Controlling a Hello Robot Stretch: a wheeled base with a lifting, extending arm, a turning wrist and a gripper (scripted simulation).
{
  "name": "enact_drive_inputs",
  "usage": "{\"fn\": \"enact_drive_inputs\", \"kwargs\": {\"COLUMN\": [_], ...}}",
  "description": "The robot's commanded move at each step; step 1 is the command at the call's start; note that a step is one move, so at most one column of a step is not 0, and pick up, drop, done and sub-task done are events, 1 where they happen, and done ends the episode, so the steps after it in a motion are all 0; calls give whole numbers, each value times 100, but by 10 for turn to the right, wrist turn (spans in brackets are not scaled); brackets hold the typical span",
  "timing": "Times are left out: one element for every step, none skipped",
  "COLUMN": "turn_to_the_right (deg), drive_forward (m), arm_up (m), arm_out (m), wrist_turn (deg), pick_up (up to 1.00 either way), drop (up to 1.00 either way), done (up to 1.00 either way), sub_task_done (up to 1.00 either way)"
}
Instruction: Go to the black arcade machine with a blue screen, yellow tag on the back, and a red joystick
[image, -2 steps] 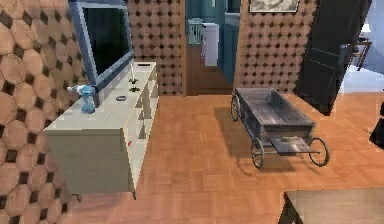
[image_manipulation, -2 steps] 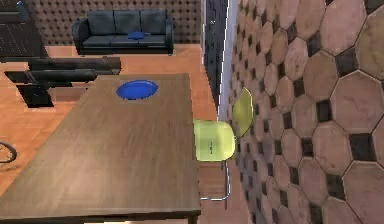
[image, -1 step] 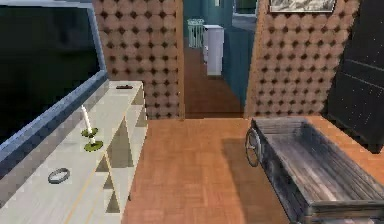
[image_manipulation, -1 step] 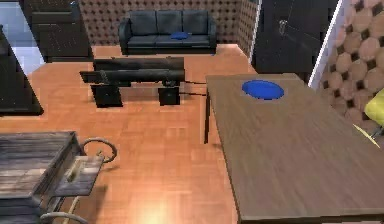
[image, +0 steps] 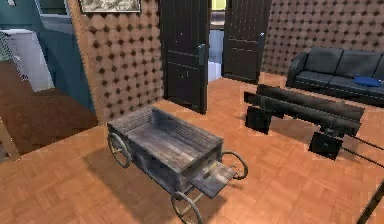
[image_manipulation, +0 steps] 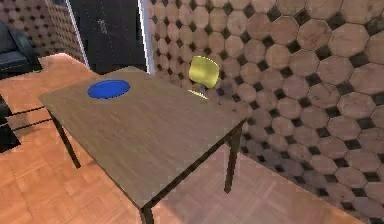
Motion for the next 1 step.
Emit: {"fn": "enact_drive_inputs", "kwargs": {"turn_to_the_right": [270], "drive_forward": [0], "arm_up": [0], "arm_out": [0], "wrist_turn": [0], "pick_up": [0], "drop": [0], "done": [0], "sub_task_done": [0]}}
